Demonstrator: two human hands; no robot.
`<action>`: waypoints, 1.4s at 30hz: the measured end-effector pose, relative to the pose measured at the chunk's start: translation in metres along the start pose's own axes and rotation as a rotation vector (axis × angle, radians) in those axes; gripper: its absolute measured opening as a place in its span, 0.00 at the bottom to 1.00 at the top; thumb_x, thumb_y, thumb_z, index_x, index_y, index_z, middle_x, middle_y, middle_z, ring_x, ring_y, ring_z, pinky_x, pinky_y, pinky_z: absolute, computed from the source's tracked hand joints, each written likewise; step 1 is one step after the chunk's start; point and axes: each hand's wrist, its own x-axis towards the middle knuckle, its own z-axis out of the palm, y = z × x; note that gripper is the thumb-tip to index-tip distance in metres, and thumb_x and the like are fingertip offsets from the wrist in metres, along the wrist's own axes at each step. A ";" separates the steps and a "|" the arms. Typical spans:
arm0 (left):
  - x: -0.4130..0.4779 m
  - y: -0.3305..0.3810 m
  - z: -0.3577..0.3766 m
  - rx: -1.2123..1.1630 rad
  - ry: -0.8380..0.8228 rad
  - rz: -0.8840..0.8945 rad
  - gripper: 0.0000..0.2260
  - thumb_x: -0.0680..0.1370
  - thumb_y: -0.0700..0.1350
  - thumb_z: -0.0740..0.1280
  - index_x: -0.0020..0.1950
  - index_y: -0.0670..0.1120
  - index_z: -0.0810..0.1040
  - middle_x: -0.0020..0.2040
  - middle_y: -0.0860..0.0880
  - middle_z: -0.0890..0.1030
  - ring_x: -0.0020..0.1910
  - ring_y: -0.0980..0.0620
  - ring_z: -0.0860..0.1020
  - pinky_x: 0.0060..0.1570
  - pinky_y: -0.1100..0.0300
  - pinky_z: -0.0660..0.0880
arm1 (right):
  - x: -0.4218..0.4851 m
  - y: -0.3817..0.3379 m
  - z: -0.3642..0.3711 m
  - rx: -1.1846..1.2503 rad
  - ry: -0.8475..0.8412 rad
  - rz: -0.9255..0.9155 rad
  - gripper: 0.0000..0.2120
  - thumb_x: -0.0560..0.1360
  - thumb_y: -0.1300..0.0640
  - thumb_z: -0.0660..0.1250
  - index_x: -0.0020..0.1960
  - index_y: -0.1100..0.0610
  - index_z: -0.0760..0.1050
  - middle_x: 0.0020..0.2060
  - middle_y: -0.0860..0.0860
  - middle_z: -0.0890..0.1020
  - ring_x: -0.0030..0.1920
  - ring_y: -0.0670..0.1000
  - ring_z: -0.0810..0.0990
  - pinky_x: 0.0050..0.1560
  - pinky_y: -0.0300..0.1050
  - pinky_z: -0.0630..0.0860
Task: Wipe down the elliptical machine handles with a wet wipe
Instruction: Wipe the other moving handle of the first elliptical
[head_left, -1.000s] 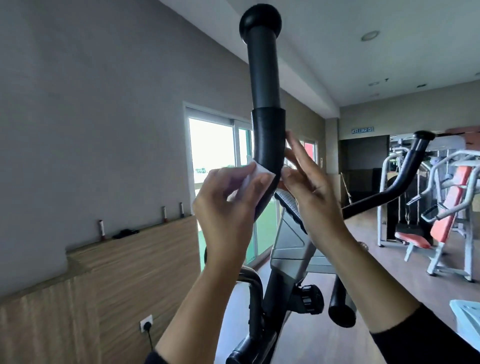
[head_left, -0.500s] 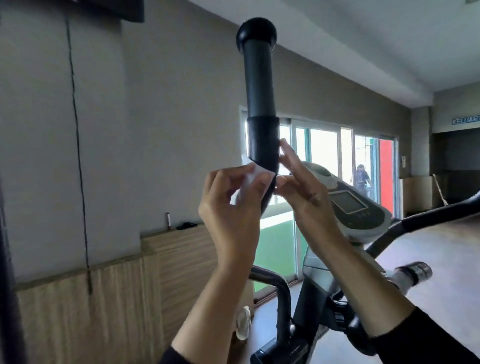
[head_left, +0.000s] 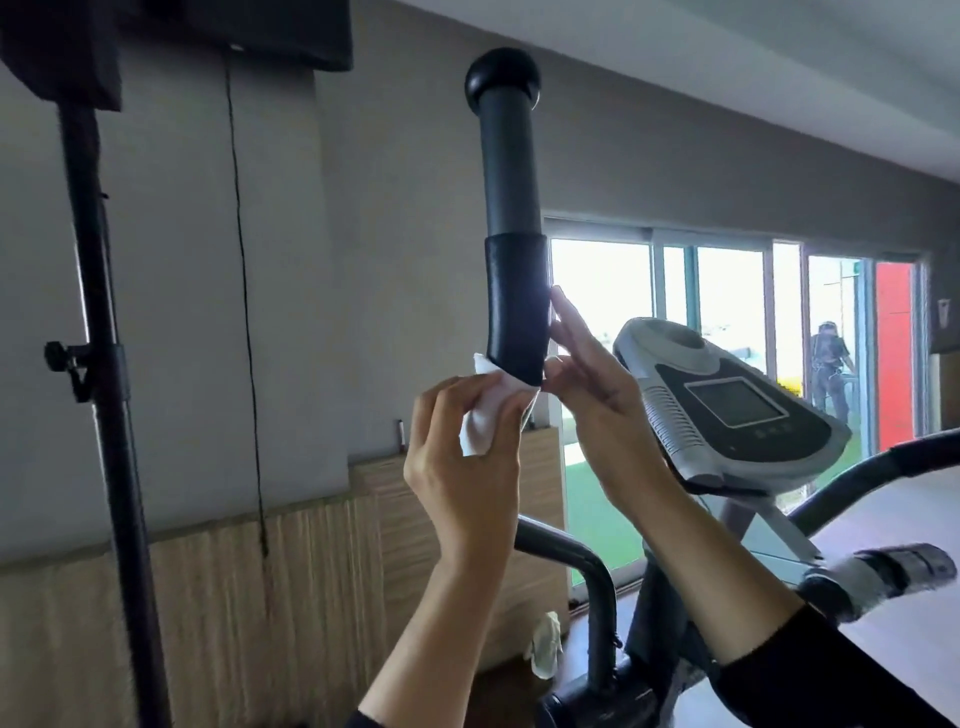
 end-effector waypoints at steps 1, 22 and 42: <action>-0.002 -0.001 -0.001 0.003 0.000 -0.004 0.09 0.69 0.47 0.77 0.46 0.46 0.82 0.44 0.53 0.82 0.42 0.52 0.81 0.42 0.52 0.78 | 0.001 0.001 0.000 0.003 0.003 -0.003 0.24 0.81 0.64 0.59 0.74 0.47 0.63 0.67 0.47 0.75 0.63 0.38 0.75 0.65 0.37 0.71; 0.074 0.044 0.025 -0.205 0.000 -0.191 0.05 0.70 0.47 0.76 0.44 0.49 0.86 0.38 0.52 0.82 0.35 0.60 0.79 0.40 0.67 0.75 | 0.012 0.009 0.009 0.129 0.073 -0.087 0.24 0.80 0.66 0.58 0.71 0.46 0.62 0.52 0.37 0.83 0.58 0.46 0.80 0.69 0.53 0.70; 0.048 -0.044 -0.022 -0.582 -0.528 -0.290 0.09 0.68 0.44 0.73 0.47 0.47 0.84 0.39 0.52 0.85 0.39 0.54 0.83 0.38 0.65 0.78 | -0.007 0.010 0.028 -0.201 0.214 -0.167 0.23 0.80 0.59 0.59 0.72 0.43 0.61 0.68 0.50 0.73 0.61 0.45 0.78 0.56 0.33 0.73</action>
